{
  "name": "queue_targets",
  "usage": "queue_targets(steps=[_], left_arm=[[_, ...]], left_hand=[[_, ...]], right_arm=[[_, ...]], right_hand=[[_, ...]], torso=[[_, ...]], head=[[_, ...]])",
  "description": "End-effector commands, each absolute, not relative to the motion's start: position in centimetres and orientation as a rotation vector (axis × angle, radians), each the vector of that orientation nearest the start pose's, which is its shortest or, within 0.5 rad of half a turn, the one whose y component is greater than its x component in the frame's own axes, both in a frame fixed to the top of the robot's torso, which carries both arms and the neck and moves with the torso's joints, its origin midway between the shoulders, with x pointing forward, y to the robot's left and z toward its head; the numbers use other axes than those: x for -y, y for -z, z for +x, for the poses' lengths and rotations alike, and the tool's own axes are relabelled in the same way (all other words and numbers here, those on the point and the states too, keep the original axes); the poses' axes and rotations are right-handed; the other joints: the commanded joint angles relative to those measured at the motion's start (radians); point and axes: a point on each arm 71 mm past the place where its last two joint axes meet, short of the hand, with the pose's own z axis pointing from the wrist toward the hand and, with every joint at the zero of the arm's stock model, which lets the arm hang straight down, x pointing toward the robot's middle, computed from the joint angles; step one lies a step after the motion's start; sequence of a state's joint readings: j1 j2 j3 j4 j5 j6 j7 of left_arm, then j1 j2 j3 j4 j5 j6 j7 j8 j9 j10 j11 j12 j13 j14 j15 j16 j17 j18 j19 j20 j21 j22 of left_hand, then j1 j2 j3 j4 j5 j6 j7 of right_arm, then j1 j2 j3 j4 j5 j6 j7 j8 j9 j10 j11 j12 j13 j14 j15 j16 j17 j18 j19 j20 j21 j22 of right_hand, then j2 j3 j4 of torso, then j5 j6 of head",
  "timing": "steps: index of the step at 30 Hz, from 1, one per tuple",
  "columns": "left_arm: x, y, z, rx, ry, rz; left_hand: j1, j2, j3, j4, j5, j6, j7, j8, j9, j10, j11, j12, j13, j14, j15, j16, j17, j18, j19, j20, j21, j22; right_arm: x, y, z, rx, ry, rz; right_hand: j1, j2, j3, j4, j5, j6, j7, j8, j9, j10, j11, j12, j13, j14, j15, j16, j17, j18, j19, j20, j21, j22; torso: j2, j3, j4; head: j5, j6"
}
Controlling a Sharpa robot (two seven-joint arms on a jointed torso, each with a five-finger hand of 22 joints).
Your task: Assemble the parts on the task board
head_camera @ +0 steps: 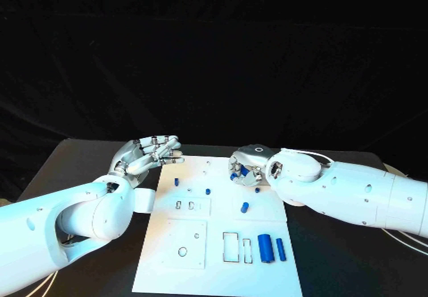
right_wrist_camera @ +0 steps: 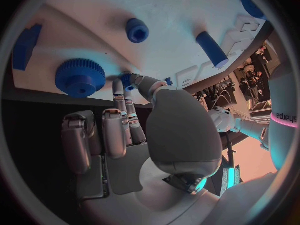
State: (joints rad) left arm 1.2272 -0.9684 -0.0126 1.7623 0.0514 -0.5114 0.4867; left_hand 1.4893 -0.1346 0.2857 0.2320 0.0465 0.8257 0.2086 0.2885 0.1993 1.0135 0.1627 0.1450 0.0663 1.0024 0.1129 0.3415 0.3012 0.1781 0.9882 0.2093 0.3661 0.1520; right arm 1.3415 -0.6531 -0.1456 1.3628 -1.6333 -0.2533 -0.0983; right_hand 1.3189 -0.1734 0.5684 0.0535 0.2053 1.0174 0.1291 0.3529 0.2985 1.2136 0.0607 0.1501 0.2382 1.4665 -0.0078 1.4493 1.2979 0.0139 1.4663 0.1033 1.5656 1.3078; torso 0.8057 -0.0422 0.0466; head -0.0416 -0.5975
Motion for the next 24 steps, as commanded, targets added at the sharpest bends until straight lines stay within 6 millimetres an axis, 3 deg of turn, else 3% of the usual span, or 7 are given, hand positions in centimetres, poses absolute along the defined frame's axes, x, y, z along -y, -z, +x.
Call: queue_targets(steps=[1, 10, 24], left_arm=[[-21.2, 13.2, 45.4, -1.245, 1.566, -1.102], [-21.3, 13.3, 45.4, -1.246, 1.565, -1.103], [-21.1, 13.3, 45.5, -1.249, 1.572, -1.102]], left_hand=[[-0.004, -0.005, 0.002, 0.005, 0.003, -0.002, 0.009, -0.007, -0.002, 0.002, 0.003, -0.008, -0.002, 0.006, 0.002, -0.003, 0.002, 0.005, 0.008, 0.002, -0.001, -0.001], [-0.003, -0.005, 0.002, 0.005, 0.003, -0.003, 0.010, -0.008, -0.002, 0.001, 0.004, -0.009, -0.002, 0.006, 0.002, -0.004, 0.002, 0.005, 0.008, 0.002, -0.001, -0.002], [-0.002, -0.005, 0.003, 0.004, 0.003, -0.004, 0.010, -0.009, -0.002, 0.000, 0.004, -0.011, -0.002, 0.006, 0.002, -0.004, 0.002, 0.005, 0.008, 0.002, -0.001, -0.002]], right_arm=[[14.2, 15.6, 51.8, -1.521, -0.530, -0.454], [12.9, 14.4, 51.9, -1.426, -0.555, -0.408], [10.4, 14.0, 53.5, -1.360, -0.556, -0.380]], right_hand=[[0.016, 0.028, 0.000, -0.008, 0.004, 0.012, -0.007, 0.015, 0.037, 0.006, -0.002, 0.004, 0.005, 0.052, -0.006, 0.002, -0.001, -0.013, 0.101, -0.007, 0.002, 0.257], [0.016, 0.028, 0.000, -0.013, 0.001, 0.007, -0.006, 0.019, 0.045, 0.004, -0.002, 0.003, 0.008, 0.052, -0.006, 0.003, 0.001, -0.013, 0.101, -0.008, 0.003, 0.258], [0.013, 0.027, -0.001, -0.013, -0.003, 0.003, -0.005, 0.020, 0.049, 0.001, -0.001, 0.002, 0.010, 0.053, -0.006, 0.004, 0.002, -0.013, 0.101, -0.008, 0.003, 0.258]], torso=[[0.003, 0.0002, 0.0005], [0.006, -0.0015, 0.0045], [0.012, -0.0018, 0.0081]], head=[[0.000, 0.006], [0.000, 0.018], [-0.002, 0.020]])
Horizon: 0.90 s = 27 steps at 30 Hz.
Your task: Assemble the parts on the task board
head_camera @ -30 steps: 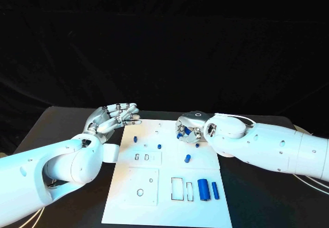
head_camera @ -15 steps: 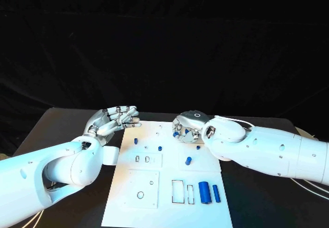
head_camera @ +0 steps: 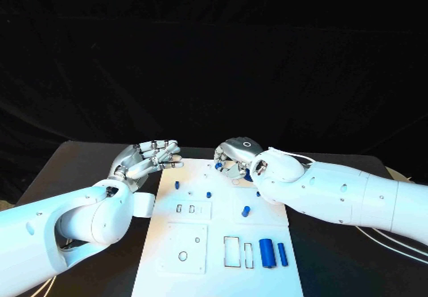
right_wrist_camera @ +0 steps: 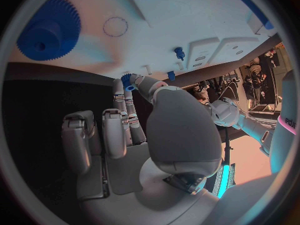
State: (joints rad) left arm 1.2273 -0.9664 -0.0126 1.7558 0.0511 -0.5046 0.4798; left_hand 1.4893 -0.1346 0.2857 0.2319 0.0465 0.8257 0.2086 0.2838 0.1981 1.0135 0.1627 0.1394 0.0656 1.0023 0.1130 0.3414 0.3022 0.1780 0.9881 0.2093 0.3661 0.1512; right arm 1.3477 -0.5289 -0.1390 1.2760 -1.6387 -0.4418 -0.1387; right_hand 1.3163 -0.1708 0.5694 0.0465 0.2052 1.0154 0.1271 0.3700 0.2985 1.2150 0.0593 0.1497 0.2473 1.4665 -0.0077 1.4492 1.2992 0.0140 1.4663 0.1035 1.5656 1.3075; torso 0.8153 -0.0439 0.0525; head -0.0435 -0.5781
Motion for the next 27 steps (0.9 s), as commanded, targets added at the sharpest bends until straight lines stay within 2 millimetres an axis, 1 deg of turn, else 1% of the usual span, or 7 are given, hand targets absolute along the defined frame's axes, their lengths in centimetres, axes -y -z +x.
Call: queue_targets(steps=[1, 11, 13, 15, 20, 24, 27], left_arm=[[-21.1, 13.3, 45.5, -1.249, 1.572, -1.101], [-21.0, 13.2, 45.4, -1.250, 1.576, -1.099], [-20.9, 13.2, 45.4, -1.250, 1.577, -1.099], [-20.9, 13.2, 45.4, -1.250, 1.577, -1.099], [-20.9, 13.1, 45.5, -1.251, 1.578, -1.099], [-20.9, 13.1, 45.5, -1.251, 1.578, -1.099], [-20.9, 13.1, 45.5, -1.251, 1.579, -1.098]], left_hand=[[-0.002, -0.005, 0.003, 0.004, 0.003, -0.004, 0.010, -0.004, -0.001, 0.000, 0.004, -0.005, -0.001, 0.006, 0.002, -0.004, 0.001, 0.005, 0.008, 0.002, -0.001, -0.001], [-0.002, -0.005, 0.003, 0.004, 0.003, -0.004, 0.010, -0.004, -0.001, 0.000, 0.004, -0.005, -0.001, 0.006, 0.002, -0.004, 0.001, 0.005, 0.008, 0.002, -0.001, -0.001], [-0.002, -0.005, 0.003, 0.004, 0.003, -0.004, 0.010, -0.004, -0.001, 0.000, 0.004, -0.005, -0.001, 0.006, 0.002, -0.004, 0.001, 0.005, 0.008, 0.002, -0.001, -0.001], [-0.001, -0.005, 0.004, 0.004, 0.003, -0.004, 0.011, -0.005, -0.002, 0.000, 0.004, -0.006, -0.001, 0.006, 0.003, -0.005, 0.002, 0.004, 0.008, 0.002, -0.002, -0.002], [-0.001, -0.005, 0.004, 0.004, 0.003, -0.004, 0.011, -0.005, -0.002, 0.000, 0.004, -0.006, -0.001, 0.006, 0.003, -0.005, 0.002, 0.004, 0.008, 0.002, -0.002, -0.002], [-0.001, -0.005, 0.004, 0.004, 0.003, -0.004, 0.011, -0.005, -0.002, 0.000, 0.004, -0.006, -0.001, 0.006, 0.003, -0.005, 0.002, 0.004, 0.008, 0.002, -0.002, -0.002], [-0.001, -0.005, 0.004, 0.004, 0.003, -0.004, 0.011, -0.005, -0.002, 0.000, 0.004, -0.006, -0.001, 0.006, 0.003, -0.005, 0.002, 0.004, 0.008, 0.002, -0.002, -0.002]], right_arm=[[10.3, 14.0, 53.6, -1.359, -0.557, -0.380], [9.3, 14.5, 54.1, -1.365, -0.566, -0.380], [9.2, 14.6, 54.1, -1.370, -0.567, -0.380], [9.1, 14.7, 54.2, -1.375, -0.567, -0.381], [9.0, 15.0, 54.3, -1.387, -0.569, -0.384], [8.9, 15.1, 54.3, -1.395, -0.571, -0.387], [8.8, 15.2, 54.3, -1.398, -0.571, -0.387]], right_hand=[[0.015, 0.024, -0.002, -0.006, -0.003, 0.004, -0.003, 0.003, 0.050, -0.001, 0.001, 0.002, 0.001, 0.052, -0.006, 0.003, 0.000, -0.013, 0.101, -0.009, 0.003, 0.258], [0.013, 0.024, -0.002, -0.005, -0.004, 0.002, -0.002, 0.004, 0.053, -0.002, 0.002, 0.001, 0.002, 0.053, -0.005, 0.004, 0.000, -0.013, 0.101, -0.009, 0.002, 0.257], [0.012, 0.024, -0.002, -0.005, -0.005, 0.000, -0.002, 0.004, 0.054, -0.003, 0.002, 0.001, 0.002, 0.052, -0.005, 0.004, -0.001, -0.012, 0.100, -0.008, 0.001, 0.255], [0.010, 0.024, -0.002, -0.005, -0.005, -0.001, -0.002, 0.003, 0.055, -0.004, 0.002, 0.000, 0.003, 0.053, -0.005, 0.004, 0.000, -0.012, 0.100, -0.008, 0.001, 0.256], [0.007, 0.023, -0.003, -0.004, -0.006, -0.004, -0.001, 0.004, 0.057, -0.005, 0.003, 0.000, 0.004, 0.052, -0.004, 0.004, -0.001, -0.012, 0.099, -0.008, 0.000, 0.254], [0.007, 0.023, -0.004, -0.004, -0.007, -0.005, -0.001, 0.003, 0.057, -0.006, 0.003, 0.000, 0.004, 0.052, -0.004, 0.003, -0.004, -0.011, 0.097, -0.008, -0.001, 0.251], [0.005, 0.022, -0.004, -0.004, -0.008, -0.006, -0.001, 0.003, 0.059, -0.007, 0.004, -0.001, 0.005, 0.052, -0.004, 0.002, -0.005, -0.011, 0.097, -0.008, -0.001, 0.251]], torso=[[0.002, 0.0002, 0.0022], [0.007, -0.0010, 0.0038], [0.007, -0.0008, 0.0025], [0.007, -0.0006, 0.0027], [0.007, -0.0013, 0.0033], [0.008, -0.0005, 0.0018], [0.008, -0.0017, 0.0029]], head=[[0.001, 0.000], [0.005, -0.001], [0.007, -0.001], [0.006, -0.004], [0.007, -0.005], [0.008, -0.004], [0.007, -0.004]])
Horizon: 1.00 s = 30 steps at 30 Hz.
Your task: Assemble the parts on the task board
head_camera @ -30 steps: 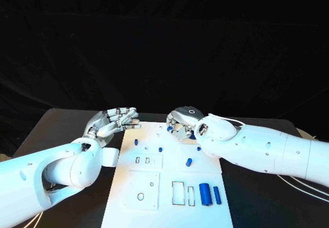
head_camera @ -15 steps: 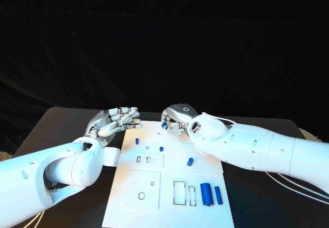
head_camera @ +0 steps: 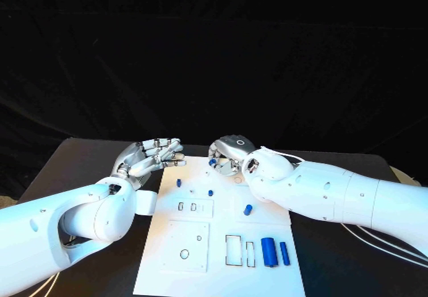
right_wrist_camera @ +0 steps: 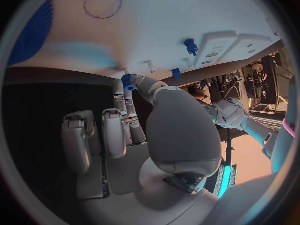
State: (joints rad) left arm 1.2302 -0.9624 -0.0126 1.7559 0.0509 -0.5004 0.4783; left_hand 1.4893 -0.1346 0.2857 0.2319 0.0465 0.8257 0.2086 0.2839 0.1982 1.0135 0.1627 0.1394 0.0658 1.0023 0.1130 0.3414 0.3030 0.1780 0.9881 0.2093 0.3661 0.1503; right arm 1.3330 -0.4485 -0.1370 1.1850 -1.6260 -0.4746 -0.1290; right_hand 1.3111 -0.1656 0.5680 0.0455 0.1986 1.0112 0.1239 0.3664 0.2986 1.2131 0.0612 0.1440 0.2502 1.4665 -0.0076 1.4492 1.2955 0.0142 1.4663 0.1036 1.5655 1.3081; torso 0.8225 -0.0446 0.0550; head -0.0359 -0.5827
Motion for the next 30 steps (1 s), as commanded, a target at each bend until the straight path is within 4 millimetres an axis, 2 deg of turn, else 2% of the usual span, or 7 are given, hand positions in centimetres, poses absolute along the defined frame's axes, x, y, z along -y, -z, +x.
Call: queue_targets(steps=[1, 13, 15, 19, 21, 27, 30], left_arm=[[-20.8, 13.1, 45.5, -1.251, 1.580, -1.098], [-20.8, 13.1, 45.5, -1.253, 1.581, -1.098], [-20.8, 13.1, 45.6, -1.253, 1.581, -1.098], [-20.8, 13.2, 45.6, -1.254, 1.581, -1.098], [-20.8, 13.2, 45.6, -1.254, 1.581, -1.099], [-20.9, 13.2, 45.6, -1.253, 1.579, -1.099], [-21.0, 13.2, 45.6, -1.251, 1.580, -1.100]], left_hand=[[-0.001, -0.005, 0.004, 0.004, 0.003, -0.004, 0.011, -0.005, -0.002, 0.000, 0.004, -0.006, -0.001, 0.006, 0.003, -0.005, 0.001, 0.005, 0.008, 0.002, -0.002, -0.001], [-0.001, -0.005, 0.004, 0.004, 0.003, -0.004, 0.011, -0.005, -0.002, 0.000, 0.005, -0.008, -0.001, 0.005, 0.003, -0.006, 0.001, 0.004, 0.008, 0.002, -0.002, -0.001], [-0.001, -0.005, 0.004, 0.004, 0.003, -0.004, 0.011, -0.005, -0.002, 0.000, 0.005, -0.008, -0.001, 0.005, 0.003, -0.006, 0.001, 0.004, 0.008, 0.002, -0.002, -0.001], [-0.001, -0.005, 0.004, 0.004, 0.003, -0.004, 0.011, -0.005, -0.002, 0.000, 0.005, -0.008, -0.001, 0.005, 0.003, -0.006, 0.001, 0.004, 0.008, 0.002, -0.002, -0.001], [-0.001, -0.005, 0.004, 0.004, 0.003, -0.004, 0.011, -0.005, -0.002, 0.000, 0.005, -0.008, -0.001, 0.005, 0.003, -0.006, 0.001, 0.004, 0.008, 0.002, -0.002, -0.001], [-0.001, -0.005, 0.004, 0.004, 0.003, -0.004, 0.011, -0.005, -0.002, 0.000, 0.005, -0.008, -0.001, 0.005, 0.003, -0.006, 0.001, 0.004, 0.008, 0.002, -0.002, -0.001], [-0.001, -0.005, 0.005, 0.005, 0.003, -0.005, 0.012, -0.006, -0.002, -0.001, 0.005, -0.010, -0.001, 0.004, 0.004, -0.008, 0.002, 0.004, 0.008, 0.003, -0.003, -0.002]], right_arm=[[8.7, 15.3, 54.4, -1.400, -0.571, -0.386], [8.6, 15.5, 54.7, -1.426, -0.553, -0.388], [8.6, 15.6, 54.8, -1.431, -0.548, -0.386], [8.7, 15.6, 54.9, -1.435, -0.537, -0.377], [8.8, 15.5, 54.9, -1.428, -0.535, -0.369], [9.5, 15.3, 54.2, -1.413, -0.547, -0.356], [10.6, 14.7, 53.6, -1.406, -0.565, -0.331]], right_hand=[[0.010, 0.017, -0.003, -0.003, -0.001, -0.002, 0.002, 0.007, 0.059, -0.005, 0.002, 0.005, 0.002, 0.052, -0.004, 0.002, -0.001, -0.011, 0.097, -0.008, -0.001, 0.250], [-0.009, 0.008, -0.003, 0.004, -0.021, -0.035, 0.013, -0.007, 0.067, -0.030, 0.011, -0.007, 0.006, 0.050, 0.004, 0.000, -0.008, -0.008, 0.087, -0.002, -0.009, 0.236], [-0.024, -0.003, -0.004, 0.013, -0.039, -0.066, 0.027, -0.028, 0.064, -0.057, 0.022, -0.021, 0.004, 0.044, 0.014, -0.008, -0.026, -0.001, 0.070, 0.005, -0.023, 0.209], [-0.051, -0.035, -0.014, 0.031, -0.105, -0.142, 0.060, -0.082, 0.054, -0.134, 0.053, -0.053, -0.007, 0.023, 0.039, -0.045, -0.099, 0.024, -0.002, 0.028, -0.084, 0.099], [-0.057, -0.047, -0.025, 0.036, -0.108, -0.166, 0.060, -0.100, 0.051, -0.165, 0.059, -0.064, -0.013, 0.014, 0.043, -0.061, -0.129, 0.038, -0.039, 0.034, -0.117, 0.044], [-0.056, -0.055, -0.039, 0.039, -0.100, -0.174, 0.059, -0.110, 0.054, -0.167, 0.058, -0.054, -0.013, 0.014, 0.043, -0.065, -0.134, 0.036, -0.031, 0.037, -0.115, 0.052], [-0.055, -0.057, -0.048, 0.043, -0.092, -0.161, 0.057, -0.107, 0.059, -0.161, 0.056, -0.044, -0.012, 0.018, 0.041, -0.060, -0.130, 0.033, -0.023, 0.036, -0.110, 0.062]], torso=[[0.001, -0.0013, 0.0009], [0.003, -0.0008, 0.0004], [0.003, -0.0006, 0.0002], [0.003, -0.0008, -0.0004], [0.003, -0.0007, -0.0005], [0.003, 0.0014, -0.0016], [0.003, 0.0021, -0.0026]], head=[[0.000, 0.000], [0.000, 0.000], [0.000, 0.001], [-0.001, 0.002], [-0.001, 0.002], [0.003, 0.004], [0.003, 0.006]])
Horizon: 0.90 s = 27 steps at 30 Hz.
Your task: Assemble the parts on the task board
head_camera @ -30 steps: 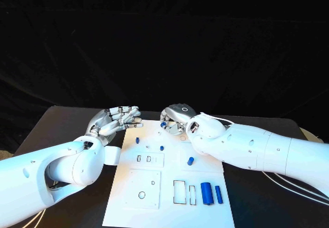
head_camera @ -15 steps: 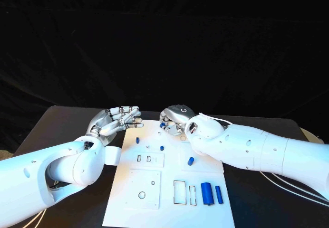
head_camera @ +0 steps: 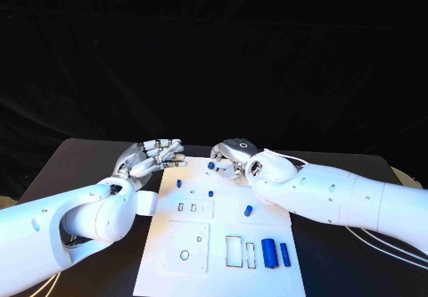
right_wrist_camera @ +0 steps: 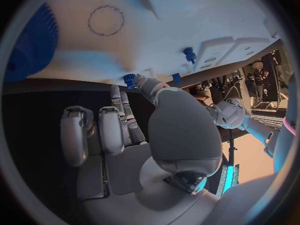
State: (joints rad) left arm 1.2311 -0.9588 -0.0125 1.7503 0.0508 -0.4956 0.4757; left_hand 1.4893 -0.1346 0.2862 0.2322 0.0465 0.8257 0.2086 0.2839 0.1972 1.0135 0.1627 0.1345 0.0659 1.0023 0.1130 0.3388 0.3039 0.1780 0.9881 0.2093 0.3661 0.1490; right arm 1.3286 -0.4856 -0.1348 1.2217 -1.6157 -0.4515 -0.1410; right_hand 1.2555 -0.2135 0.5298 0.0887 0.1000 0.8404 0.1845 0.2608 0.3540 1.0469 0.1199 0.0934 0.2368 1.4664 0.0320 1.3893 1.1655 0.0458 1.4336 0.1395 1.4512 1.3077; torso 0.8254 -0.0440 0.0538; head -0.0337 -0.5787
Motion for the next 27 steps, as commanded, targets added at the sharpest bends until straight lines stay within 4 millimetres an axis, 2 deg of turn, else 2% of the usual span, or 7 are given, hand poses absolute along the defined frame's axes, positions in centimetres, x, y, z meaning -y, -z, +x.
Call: queue_targets(steps=[1, 6, 11, 15, 17, 19, 27], left_arm=[[-21.0, 13.2, 45.6, -1.251, 1.579, -1.100], [-21.1, 13.1, 45.6, -1.250, 1.579, -1.100], [-21.2, 13.1, 45.5, -1.251, 1.581, -1.099], [-21.4, 13.1, 45.4, -1.250, 1.582, -1.099], [-21.4, 13.1, 45.4, -1.249, 1.580, -1.099], [-21.5, 13.1, 45.5, -1.249, 1.580, -1.100], [-21.7, 13.1, 45.5, -1.249, 1.578, -1.101]], left_hand=[[-0.004, -0.005, 0.004, 0.006, 0.003, -0.005, 0.013, -0.007, -0.002, -0.001, 0.006, -0.007, -0.001, 0.004, 0.004, -0.006, 0.001, 0.004, 0.007, 0.003, -0.004, -0.001], [-0.004, -0.005, 0.004, 0.006, 0.003, -0.005, 0.013, -0.007, -0.002, -0.001, 0.006, -0.007, -0.001, 0.004, 0.004, -0.006, 0.001, 0.004, 0.007, 0.003, -0.004, -0.001], [-0.005, -0.005, 0.003, 0.007, 0.003, -0.006, 0.013, -0.007, -0.002, -0.001, 0.006, -0.007, -0.001, 0.004, 0.004, -0.006, 0.001, 0.004, 0.007, 0.003, -0.004, -0.002], [-0.005, -0.005, 0.003, 0.007, 0.003, -0.006, 0.013, -0.007, -0.002, -0.001, 0.006, -0.007, -0.001, 0.004, 0.005, -0.006, 0.002, 0.004, 0.007, 0.003, -0.004, -0.002], [-0.005, -0.006, 0.003, 0.007, 0.003, -0.006, 0.012, -0.007, -0.002, -0.001, 0.006, -0.008, -0.001, 0.004, 0.005, -0.007, 0.002, 0.004, 0.007, 0.003, -0.004, -0.002], [-0.005, -0.006, 0.003, 0.007, 0.003, -0.006, 0.012, -0.007, -0.002, -0.001, 0.006, -0.008, -0.001, 0.004, 0.005, -0.007, 0.002, 0.004, 0.007, 0.003, -0.004, -0.002], [-0.005, -0.006, 0.003, 0.007, 0.003, -0.005, 0.012, -0.007, -0.002, 0.000, 0.006, -0.008, -0.001, 0.003, 0.005, -0.007, 0.002, 0.004, 0.007, 0.003, -0.005, -0.002]], right_arm=[[11.2, 14.5, 53.5, -1.401, -0.571, -0.320], [14.2, 13.1, 52.8, -1.387, -0.611, -0.215], [18.0, 12.2, 52.3, -1.457, -0.645, -0.045], [20.6, 12.2, 52.1, -1.534, -0.631, 0.037], [21.5, 12.3, 52.1, -1.566, -0.617, 0.060], [22.5, 12.5, 52.2, -1.598, -0.596, 0.079], [23.7, 13.5, 52.5, -1.648, -0.526, 0.057]], right_hand=[[0.000, -0.009, -0.011, 0.001, 0.007, 0.012, -0.004, -0.001, 0.005, 0.005, -0.003, 0.008, 0.001, 0.018, 0.002, 0.000, 0.001, 0.002, 0.011, 0.000, 0.004, 0.063], [0.006, -0.006, -0.013, 0.006, 0.019, 0.034, -0.005, 0.003, 0.012, 0.038, -0.009, 0.031, 0.005, 0.023, -0.002, 0.006, 0.010, -0.002, 0.023, -0.003, 0.013, 0.080], [0.011, -0.024, -0.041, 0.001, 0.049, 0.024, -0.025, -0.007, 0.016, 0.275, -0.051, 0.194, 0.086, 0.038, -0.032, 0.034, 0.059, -0.016, 0.061, -0.025, 0.048, 0.140], [-0.006, -0.033, -0.107, 0.012, 0.103, 0.014, -0.046, 0.011, 0.041, 0.349, -0.067, 0.755, 0.605, 0.048, -0.053, 0.056, 0.094, -0.024, 0.081, -0.051, 0.066, 0.172], [0.001, -0.001, -0.138, 0.038, 0.106, -0.013, -0.058, 0.044, 0.075, 0.307, -0.054, 1.108, 0.949, 0.055, -0.027, 0.078, 0.133, -0.027, 0.089, -0.050, 0.074, 0.186], [-0.015, -0.008, -0.184, 0.066, 0.089, -0.041, -0.027, 0.063, 0.094, 0.341, -0.048, 1.242, 1.079, 0.063, -0.036, 0.101, 0.181, -0.033, 0.106, -0.035, 0.090, 0.213], [0.014, 0.006, -0.252, 0.104, 0.091, -0.082, -0.016, 0.096, 0.122, 0.419, -0.035, 1.376, 1.216, 0.085, -0.021, 0.150, 0.301, -0.046, 0.137, -0.022, 0.120, 0.263]], torso=[[0.000, 0.0013, -0.0018], [-0.003, 0.0018, -0.0069], [-0.007, 0.0035, -0.0127], [-0.008, 0.0054, -0.0210], [-0.008, 0.0063, -0.0225], [-0.009, 0.0070, -0.0209], [-0.006, 0.0081, -0.0213]], head=[[0.001, 0.003], [-0.002, 0.007], [-0.005, 0.009], [-0.002, 0.009], [-0.002, 0.008], [-0.003, 0.006], [-0.001, 0.007]])
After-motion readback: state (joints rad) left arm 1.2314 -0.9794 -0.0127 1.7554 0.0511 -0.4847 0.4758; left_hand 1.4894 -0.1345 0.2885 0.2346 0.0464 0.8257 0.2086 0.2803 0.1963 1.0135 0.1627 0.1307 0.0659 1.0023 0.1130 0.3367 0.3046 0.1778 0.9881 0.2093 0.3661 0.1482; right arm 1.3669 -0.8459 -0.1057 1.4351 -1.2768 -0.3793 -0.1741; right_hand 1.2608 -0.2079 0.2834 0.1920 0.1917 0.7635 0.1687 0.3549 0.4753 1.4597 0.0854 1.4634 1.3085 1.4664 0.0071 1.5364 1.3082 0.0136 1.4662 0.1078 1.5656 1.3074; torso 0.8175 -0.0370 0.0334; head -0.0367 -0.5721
